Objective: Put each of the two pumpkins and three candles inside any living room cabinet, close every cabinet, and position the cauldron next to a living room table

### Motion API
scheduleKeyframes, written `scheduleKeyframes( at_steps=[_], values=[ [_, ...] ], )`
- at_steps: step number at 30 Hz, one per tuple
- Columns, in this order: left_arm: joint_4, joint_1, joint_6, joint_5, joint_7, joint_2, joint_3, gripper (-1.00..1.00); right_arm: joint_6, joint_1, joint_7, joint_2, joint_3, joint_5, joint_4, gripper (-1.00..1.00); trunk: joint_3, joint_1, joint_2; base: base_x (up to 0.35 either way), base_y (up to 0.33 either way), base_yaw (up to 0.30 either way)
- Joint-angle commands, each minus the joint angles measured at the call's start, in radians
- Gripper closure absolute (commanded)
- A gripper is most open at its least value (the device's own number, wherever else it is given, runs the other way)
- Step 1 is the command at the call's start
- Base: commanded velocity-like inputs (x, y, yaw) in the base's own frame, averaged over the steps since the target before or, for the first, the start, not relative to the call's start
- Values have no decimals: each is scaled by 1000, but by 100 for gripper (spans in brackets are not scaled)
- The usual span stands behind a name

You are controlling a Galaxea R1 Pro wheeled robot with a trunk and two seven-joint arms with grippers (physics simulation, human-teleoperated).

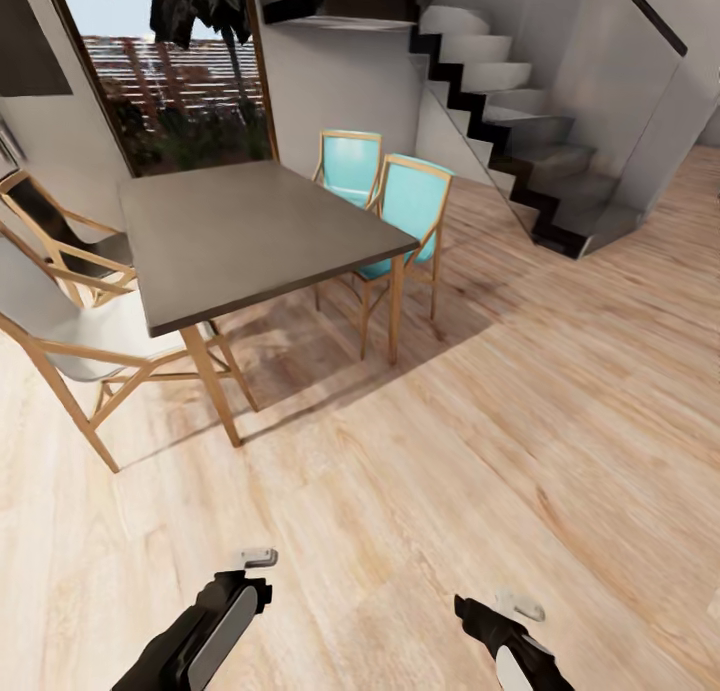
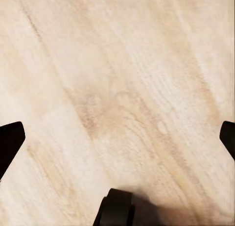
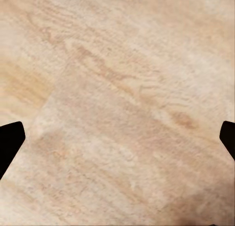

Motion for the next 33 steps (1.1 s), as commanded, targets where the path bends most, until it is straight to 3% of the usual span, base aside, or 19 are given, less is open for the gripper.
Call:
scheduleKeyframes(
  at_steps=[1, 4, 8, 12, 23, 33],
  values=[
    [0, -1, 1, 10, 10, 0, -5, -100, 3, 0, -8, -1, 3, -8, -2, -100, -1, 1, 0, 337, 0, -113],
    [3, -1, 1, 7, 10, -1, -5, -100, 2, 0, -8, -1, 3, -8, -2, -100, -3, 1, 0, 337, -26, -187],
    [10, -1, 1, -31, 10, -7, -4, -100, 1, 0, -8, -1, 2, -8, -2, -100, -5, 1, 0, 326, -112, -242],
    [23, -1, -3, -47, 10, -19, -4, -100, 1, -1, -8, -1, 1, -8, -2, -100, -7, 1, 0, 295, -181, -254],
    [25, -1, -7, -49, 10, -21, -4, -100, 1, -1, -8, -1, -1, -8, -2, -100, -13, 1, 0, 208, -160, -256],
    [25, -1, -7, -49, 10, -21, -4, -100, 1, -1, -8, -1, -3, -8, -2, -100, -19, 1, 0, 30, -18, -257]
  ],
)
